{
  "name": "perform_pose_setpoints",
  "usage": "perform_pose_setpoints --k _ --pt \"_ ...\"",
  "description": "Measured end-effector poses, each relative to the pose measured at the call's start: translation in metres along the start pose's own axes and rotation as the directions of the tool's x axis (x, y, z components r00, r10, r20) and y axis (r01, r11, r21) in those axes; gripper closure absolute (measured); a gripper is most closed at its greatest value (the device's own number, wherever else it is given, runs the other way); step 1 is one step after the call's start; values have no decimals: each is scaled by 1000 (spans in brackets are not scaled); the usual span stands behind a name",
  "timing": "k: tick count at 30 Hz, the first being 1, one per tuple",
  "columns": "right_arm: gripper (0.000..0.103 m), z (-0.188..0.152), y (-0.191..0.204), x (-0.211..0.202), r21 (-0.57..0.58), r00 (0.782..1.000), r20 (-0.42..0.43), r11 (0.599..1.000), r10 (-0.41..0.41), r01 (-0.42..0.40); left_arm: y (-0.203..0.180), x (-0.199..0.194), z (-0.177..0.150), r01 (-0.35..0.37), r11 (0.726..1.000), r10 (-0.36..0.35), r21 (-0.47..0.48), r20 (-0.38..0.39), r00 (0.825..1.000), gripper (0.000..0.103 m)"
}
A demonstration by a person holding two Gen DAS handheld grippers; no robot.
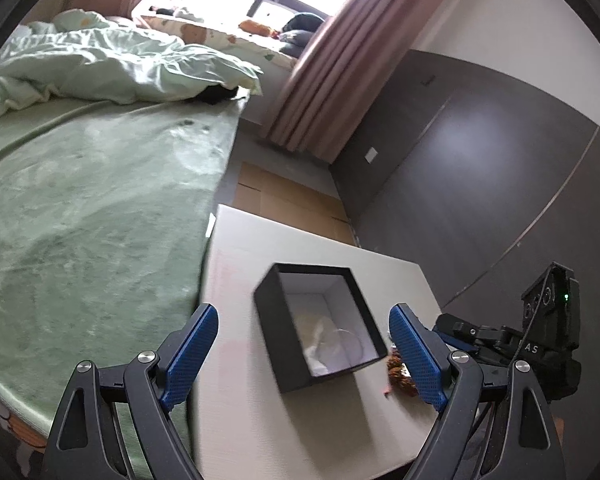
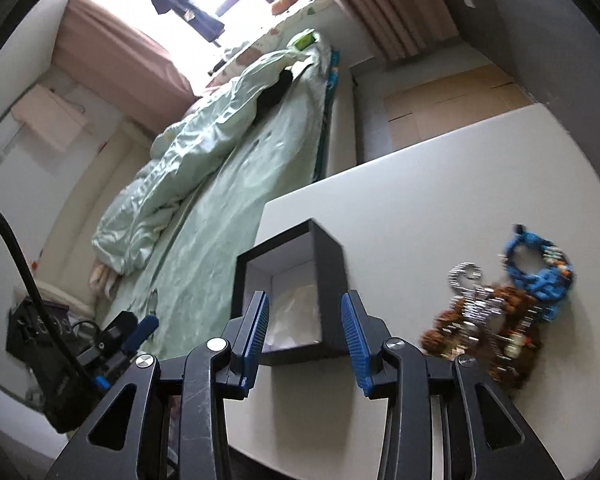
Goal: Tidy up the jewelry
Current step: 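Move the left gripper back over the jewelry pile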
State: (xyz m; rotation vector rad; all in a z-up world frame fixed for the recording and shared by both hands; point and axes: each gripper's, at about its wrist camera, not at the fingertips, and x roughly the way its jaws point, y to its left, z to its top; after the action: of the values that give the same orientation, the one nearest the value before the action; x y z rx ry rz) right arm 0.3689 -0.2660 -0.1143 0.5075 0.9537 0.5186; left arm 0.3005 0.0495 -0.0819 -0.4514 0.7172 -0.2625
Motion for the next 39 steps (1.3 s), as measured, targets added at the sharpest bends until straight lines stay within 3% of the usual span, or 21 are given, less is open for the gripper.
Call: perform_pose_setpoints --k 2,4,11,19,27,33,39 --pt "60 1 -5 -10 10 1000 22 1000 -8 7 -11 4 -1 4 1000 -4 25 -13 1000 15" --pt "45 -1 -16 -26 27 998 56 999 -28 27 -24 8 -3 9 998 -8 57 -25 1000 15" --pt "44 -4 -52 -56 99 991 91 991 -101 91 -63 27 -12 50 991 -42 125 -62 997 15" --pt "44 -8 -89 -74 206 989 114 976 -89 64 -101 49 -25 95 977 -74 190 -113 991 17" --pt "44 -14 -114 -88 269 987 137 962 -88 48 -135 80 -40 155 962 -110 223 -199 974 34" --pt "44 -18 -126 -93 289 986 135 956 -94 52 -156 111 -57 201 950 -128 239 -289 949 48" --pt "44 -18 -138 -90 310 988 135 950 -76 31 -169 138 -74 218 943 -119 250 -356 927 55"
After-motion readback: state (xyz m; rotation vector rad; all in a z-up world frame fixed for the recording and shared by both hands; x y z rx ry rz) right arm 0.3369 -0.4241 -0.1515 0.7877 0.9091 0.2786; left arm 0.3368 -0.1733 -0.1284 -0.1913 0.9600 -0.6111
